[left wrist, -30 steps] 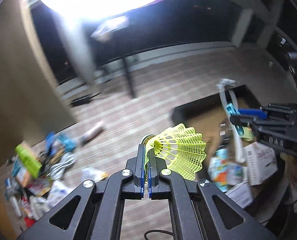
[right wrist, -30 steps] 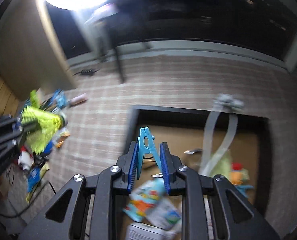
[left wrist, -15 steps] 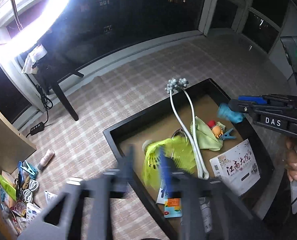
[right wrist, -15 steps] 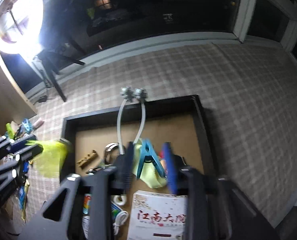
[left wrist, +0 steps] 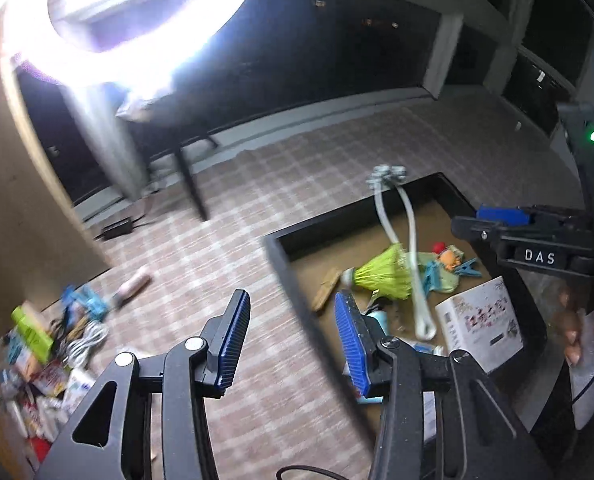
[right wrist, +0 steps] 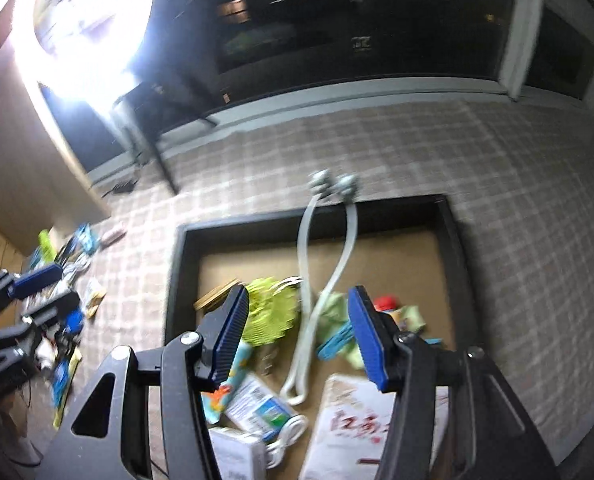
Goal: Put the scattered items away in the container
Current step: 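Carry the shuttlecock and blue clothespin into the tray and release both, then move both grippers back over the pile of items, then grasp the white round device with the left gripper while the right grasps the blue packet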
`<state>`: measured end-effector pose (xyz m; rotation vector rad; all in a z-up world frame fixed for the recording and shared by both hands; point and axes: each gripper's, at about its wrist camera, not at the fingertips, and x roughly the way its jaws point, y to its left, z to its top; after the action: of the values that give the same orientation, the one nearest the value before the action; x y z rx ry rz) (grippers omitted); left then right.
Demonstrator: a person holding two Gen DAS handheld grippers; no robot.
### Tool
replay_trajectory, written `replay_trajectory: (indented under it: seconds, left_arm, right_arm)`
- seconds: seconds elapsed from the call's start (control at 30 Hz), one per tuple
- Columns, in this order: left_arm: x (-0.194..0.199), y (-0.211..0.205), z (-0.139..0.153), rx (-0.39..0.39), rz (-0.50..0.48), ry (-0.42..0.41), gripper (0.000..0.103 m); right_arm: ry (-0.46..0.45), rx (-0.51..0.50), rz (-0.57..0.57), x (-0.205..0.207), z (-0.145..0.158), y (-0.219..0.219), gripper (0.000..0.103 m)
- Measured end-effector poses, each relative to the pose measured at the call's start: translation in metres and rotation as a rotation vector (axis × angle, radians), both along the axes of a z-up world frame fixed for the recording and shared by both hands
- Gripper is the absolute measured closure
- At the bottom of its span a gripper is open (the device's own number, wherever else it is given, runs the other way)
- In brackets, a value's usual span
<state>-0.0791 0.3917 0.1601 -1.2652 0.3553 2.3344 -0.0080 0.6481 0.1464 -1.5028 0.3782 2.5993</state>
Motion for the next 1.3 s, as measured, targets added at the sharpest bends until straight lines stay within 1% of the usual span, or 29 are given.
replay_trajectory:
  seconds: [0.07, 0.13, 0.23, 0.37, 0.43, 0.5, 0.57, 0.63, 0.73, 0.83, 0.9, 0.97, 1.03, 1.13, 1.3]
  left_arm:
    - [0.005, -0.024, 0.004, 0.006, 0.026, 0.007, 0.061]
    - [0.012, -0.059, 0.007, 0.005, 0.076, 0.024, 0.061]
    - [0.019, -0.105, 0.004, 0.003, 0.139, 0.018, 0.061]
    - [0.033, -0.181, -0.004, -0.033, 0.273, 0.031, 0.061]
    - [0.04, -0.216, -0.009, -0.04, 0.325, 0.017, 0.061]
    - [0.047, -0.243, -0.016, -0.063, 0.35, 0.0, 0.061]
    - [0.052, -0.265, -0.026, -0.102, 0.361, -0.023, 0.061]
    - [0.058, -0.284, -0.036, -0.145, 0.357, -0.047, 0.061]
    - [0.062, -0.3, -0.048, -0.165, 0.332, -0.091, 0.061]
    - [0.06, -0.306, -0.062, -0.205, 0.294, -0.134, 0.061]
    - [0.058, -0.309, -0.071, -0.198, 0.27, -0.172, 0.061]
    - [0.056, -0.31, -0.076, -0.193, 0.249, -0.185, 0.061]
    - [0.056, -0.307, -0.081, -0.222, 0.217, -0.184, 0.061]
    - [0.052, -0.305, -0.087, -0.243, 0.187, -0.193, 0.061]
    - [0.042, -0.307, -0.098, -0.286, 0.169, -0.211, 0.06]
  right_arm:
    - [0.005, -0.007, 0.033, -0.001, 0.001, -0.015, 0.052]
    - [0.011, -0.022, 0.073, 0.0, 0.002, -0.033, 0.052]
    - [0.012, -0.034, 0.137, 0.001, 0.001, -0.062, 0.052]
    - [0.006, -0.035, 0.244, 0.003, 0.001, -0.109, 0.052]
    - [0.004, -0.033, 0.287, 0.004, 0.001, -0.133, 0.052]
    - [-0.004, -0.041, 0.334, 0.004, 0.0, -0.159, 0.052]
    - [-0.016, -0.042, 0.376, 0.003, -0.003, -0.183, 0.052]
    - [-0.024, -0.027, 0.444, 0.003, -0.007, -0.213, 0.052]
    - [-0.044, -0.02, 0.541, 0.001, -0.017, -0.255, 0.052]
    - [-0.088, -0.056, 0.629, 0.001, -0.031, -0.295, 0.052]
    - [-0.116, -0.081, 0.671, 0.003, -0.042, -0.319, 0.052]
    - [-0.141, -0.106, 0.697, 0.005, -0.052, -0.336, 0.052]
    - [-0.175, -0.144, 0.703, 0.006, -0.065, -0.349, 0.052]
    - [-0.217, -0.19, 0.695, 0.007, -0.083, -0.363, 0.053]
    - [-0.262, -0.23, 0.651, 0.003, -0.111, -0.382, 0.053]
